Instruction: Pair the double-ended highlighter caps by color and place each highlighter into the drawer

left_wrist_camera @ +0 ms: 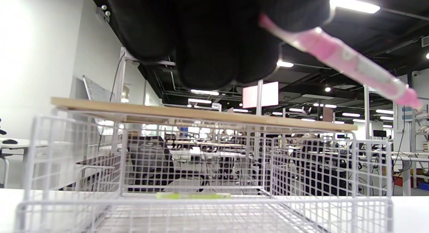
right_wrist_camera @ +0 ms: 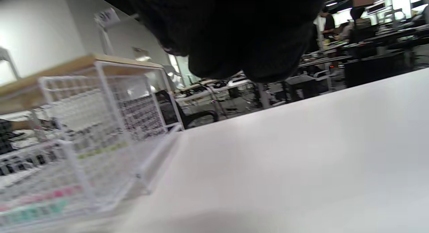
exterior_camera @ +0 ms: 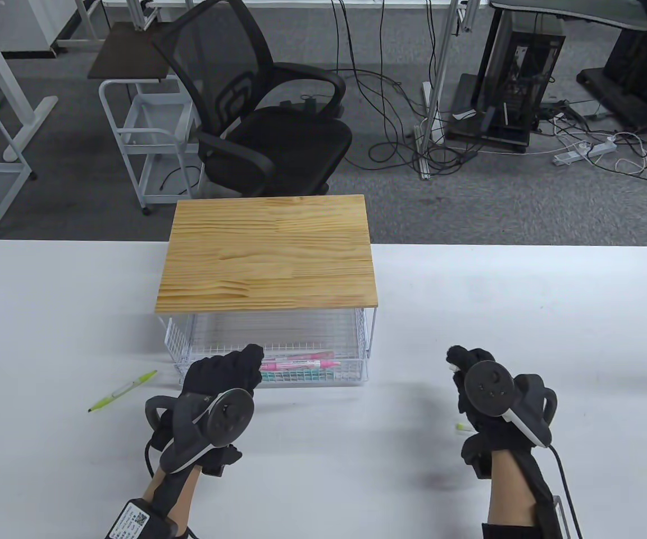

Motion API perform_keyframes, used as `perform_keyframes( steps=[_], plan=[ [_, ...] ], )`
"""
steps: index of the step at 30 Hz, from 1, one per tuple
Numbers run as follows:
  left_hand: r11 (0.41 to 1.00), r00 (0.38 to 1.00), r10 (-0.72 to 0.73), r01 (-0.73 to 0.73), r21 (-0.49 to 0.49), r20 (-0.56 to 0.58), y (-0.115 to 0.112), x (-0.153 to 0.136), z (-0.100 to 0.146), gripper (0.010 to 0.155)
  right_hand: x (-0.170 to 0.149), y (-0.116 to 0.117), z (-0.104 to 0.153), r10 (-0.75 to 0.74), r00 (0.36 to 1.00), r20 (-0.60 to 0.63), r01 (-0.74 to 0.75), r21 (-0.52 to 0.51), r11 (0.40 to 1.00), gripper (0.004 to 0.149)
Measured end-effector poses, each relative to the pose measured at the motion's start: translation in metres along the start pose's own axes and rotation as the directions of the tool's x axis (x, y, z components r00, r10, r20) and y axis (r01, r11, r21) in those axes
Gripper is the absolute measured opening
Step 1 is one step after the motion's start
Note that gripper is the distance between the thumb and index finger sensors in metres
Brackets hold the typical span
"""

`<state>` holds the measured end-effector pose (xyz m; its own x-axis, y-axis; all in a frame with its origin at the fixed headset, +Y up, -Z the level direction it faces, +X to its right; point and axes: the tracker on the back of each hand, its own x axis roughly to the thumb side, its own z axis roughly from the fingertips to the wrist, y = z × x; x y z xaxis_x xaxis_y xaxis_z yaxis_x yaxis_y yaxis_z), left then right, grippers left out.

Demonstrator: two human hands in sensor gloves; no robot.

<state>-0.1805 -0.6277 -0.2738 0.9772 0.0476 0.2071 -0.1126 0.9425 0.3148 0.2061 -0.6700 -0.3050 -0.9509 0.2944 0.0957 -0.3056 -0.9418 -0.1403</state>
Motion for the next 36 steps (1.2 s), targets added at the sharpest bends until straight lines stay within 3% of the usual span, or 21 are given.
perform_keyframes(
  steps=[9, 14, 21, 36],
  plan=[
    [1.000, 1.000, 0.002, -0.002, -0.008, 0.025, -0.011, 0.004, -0.003, 0.048, 0.036, 0.007, -0.002, -0.041, 0.978, 0.207, 0.061, -0.091, 0.994, 0.050],
    [1.000, 0.998, 0.022, -0.021, -0.019, 0.054, -0.017, 0.011, -0.004, 0.047, 0.046, 0.014, -0.002, -0.137, 0.953, 0.270, 0.156, -0.051, 0.986, 0.049],
    [1.000, 0.997, 0.015, -0.013, -0.020, 0.082, -0.021, 0.018, -0.003, 0.048, 0.054, 0.019, -0.002, -0.207, 0.926, 0.314, 0.205, 0.040, 0.978, 0.047],
    [0.999, 0.994, 0.033, -0.031, -0.025, 0.104, -0.024, 0.023, -0.001, 0.048, 0.062, 0.026, -0.001, -0.190, 0.922, 0.336, 0.176, 0.074, 0.982, 0.046]
  ],
)
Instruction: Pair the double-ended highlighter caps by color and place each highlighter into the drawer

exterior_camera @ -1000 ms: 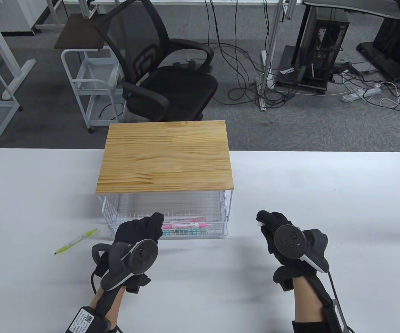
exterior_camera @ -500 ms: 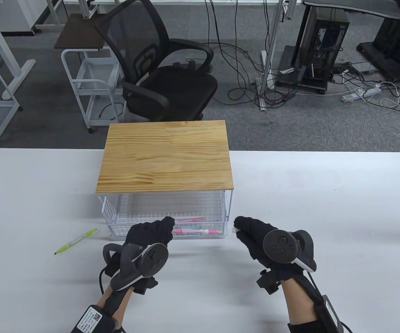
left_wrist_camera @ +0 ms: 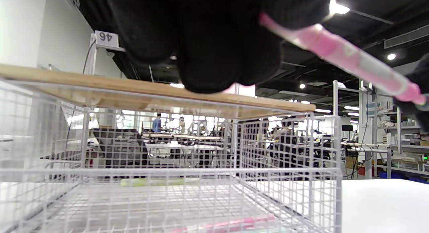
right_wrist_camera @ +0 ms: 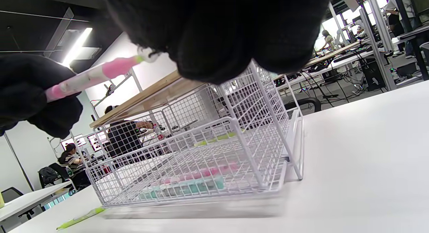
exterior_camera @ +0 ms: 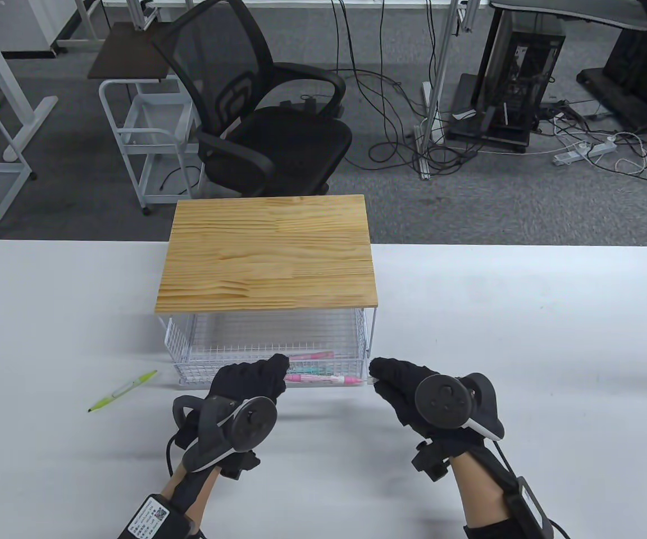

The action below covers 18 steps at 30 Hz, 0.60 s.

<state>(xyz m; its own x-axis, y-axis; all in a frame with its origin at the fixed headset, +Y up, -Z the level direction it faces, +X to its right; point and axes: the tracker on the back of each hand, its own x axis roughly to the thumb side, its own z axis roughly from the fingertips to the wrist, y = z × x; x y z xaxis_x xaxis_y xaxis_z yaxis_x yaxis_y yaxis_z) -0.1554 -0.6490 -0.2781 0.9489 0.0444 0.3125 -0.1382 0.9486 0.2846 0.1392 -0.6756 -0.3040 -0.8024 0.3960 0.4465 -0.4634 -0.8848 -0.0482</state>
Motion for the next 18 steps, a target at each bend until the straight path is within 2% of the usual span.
perform_keyframes(
  steps=[18],
  plan=[
    [1.000, 1.000, 0.001, -0.001, 0.003, 0.009, -0.0004, 0.0025, 0.0006, 0.048, 0.0034, 0.0029, -0.0002, -0.039, 0.999, 0.009, 0.039, 0.004, 0.999, 0.047]
  ],
)
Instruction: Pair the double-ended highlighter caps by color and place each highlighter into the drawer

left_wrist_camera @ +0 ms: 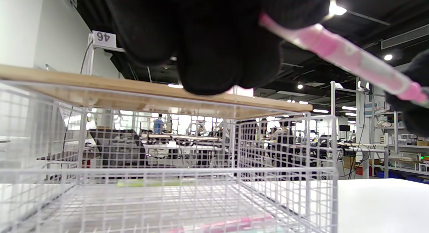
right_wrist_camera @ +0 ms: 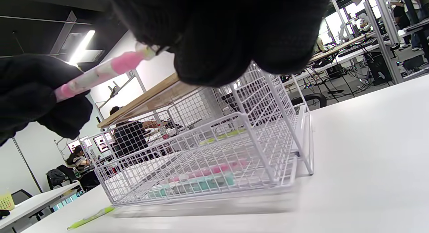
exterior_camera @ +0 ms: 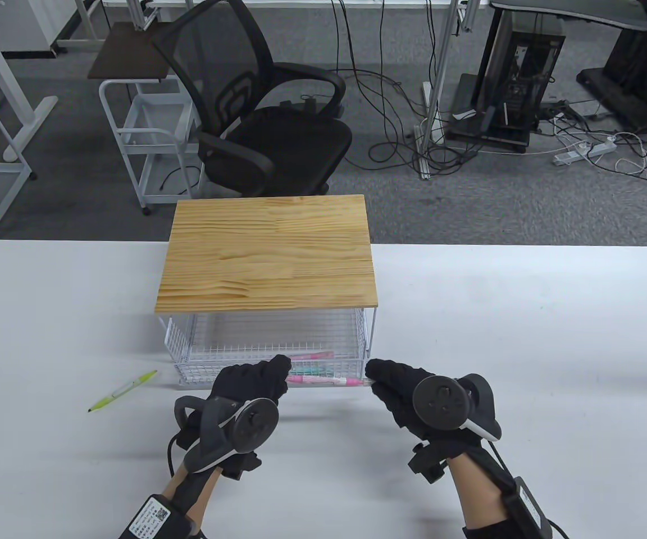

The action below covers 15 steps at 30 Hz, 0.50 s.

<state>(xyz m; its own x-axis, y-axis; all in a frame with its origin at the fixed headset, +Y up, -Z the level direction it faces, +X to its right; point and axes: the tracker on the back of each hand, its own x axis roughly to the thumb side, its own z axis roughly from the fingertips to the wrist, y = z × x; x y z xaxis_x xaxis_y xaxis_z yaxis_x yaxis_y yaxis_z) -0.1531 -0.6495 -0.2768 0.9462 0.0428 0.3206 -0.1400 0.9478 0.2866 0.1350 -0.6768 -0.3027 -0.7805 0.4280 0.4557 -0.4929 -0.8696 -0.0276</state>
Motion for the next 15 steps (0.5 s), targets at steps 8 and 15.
perform_keyframes(
  steps=[8, 15],
  plan=[
    [1.000, 1.000, 0.006, -0.006, 0.001, -0.001, -0.0007, 0.0007, -0.0002, 0.048, -0.0002, -0.0001, 0.0004, -0.028, 1.000, 0.007, 0.028, -0.017, 0.999, 0.047],
    [0.999, 0.999, 0.034, -0.034, -0.010, 0.008, -0.0017, 0.0040, -0.0002, 0.048, 0.0039, 0.0023, 0.0008, -0.026, 0.999, 0.021, 0.026, -0.022, 0.999, 0.047]
  ],
)
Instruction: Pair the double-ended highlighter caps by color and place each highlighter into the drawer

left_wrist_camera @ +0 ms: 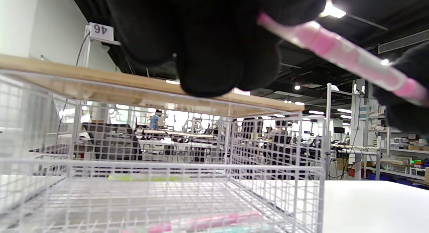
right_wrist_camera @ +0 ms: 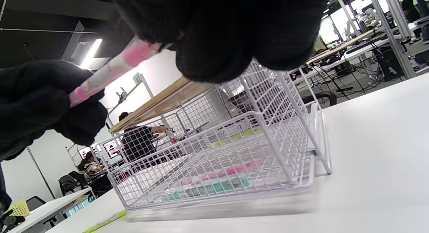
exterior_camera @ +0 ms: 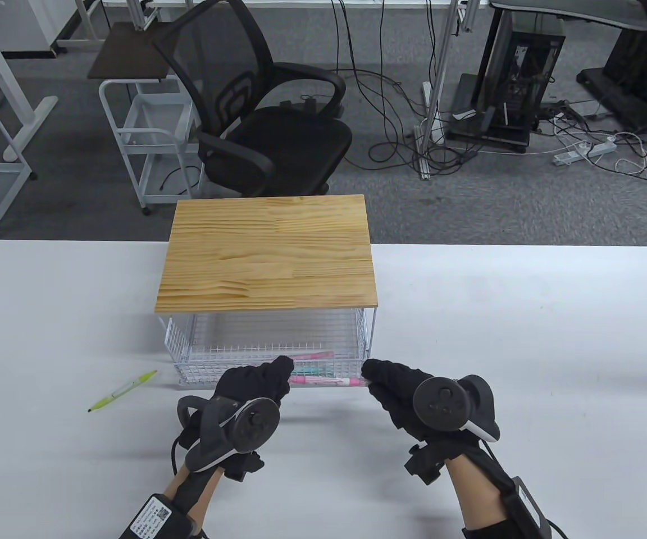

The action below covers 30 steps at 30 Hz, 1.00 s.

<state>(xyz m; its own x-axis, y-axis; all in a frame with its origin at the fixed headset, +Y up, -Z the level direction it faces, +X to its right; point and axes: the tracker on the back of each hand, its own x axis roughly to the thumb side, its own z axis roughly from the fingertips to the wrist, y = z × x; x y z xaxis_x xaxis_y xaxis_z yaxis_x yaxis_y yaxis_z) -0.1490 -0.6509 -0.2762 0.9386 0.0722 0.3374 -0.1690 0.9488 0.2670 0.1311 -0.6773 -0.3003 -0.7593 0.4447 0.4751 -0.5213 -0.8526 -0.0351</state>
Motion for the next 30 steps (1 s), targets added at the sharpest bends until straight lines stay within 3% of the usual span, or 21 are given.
perform_keyframes(
  steps=[11, 30],
  plan=[
    [1.000, 0.999, 0.000, -0.001, 0.026, 0.032, 0.004, 0.005, 0.003, 0.048, 0.001, -0.008, 0.002, -0.052, 0.999, 0.015, 0.052, -0.015, 0.999, 0.046],
    [0.988, 0.998, -0.026, 0.016, 0.154, 0.062, 0.000, 0.011, 0.009, 0.048, 0.010, -0.016, 0.006, -0.099, 0.993, 0.060, 0.102, -0.043, 0.994, 0.046]
  ],
)
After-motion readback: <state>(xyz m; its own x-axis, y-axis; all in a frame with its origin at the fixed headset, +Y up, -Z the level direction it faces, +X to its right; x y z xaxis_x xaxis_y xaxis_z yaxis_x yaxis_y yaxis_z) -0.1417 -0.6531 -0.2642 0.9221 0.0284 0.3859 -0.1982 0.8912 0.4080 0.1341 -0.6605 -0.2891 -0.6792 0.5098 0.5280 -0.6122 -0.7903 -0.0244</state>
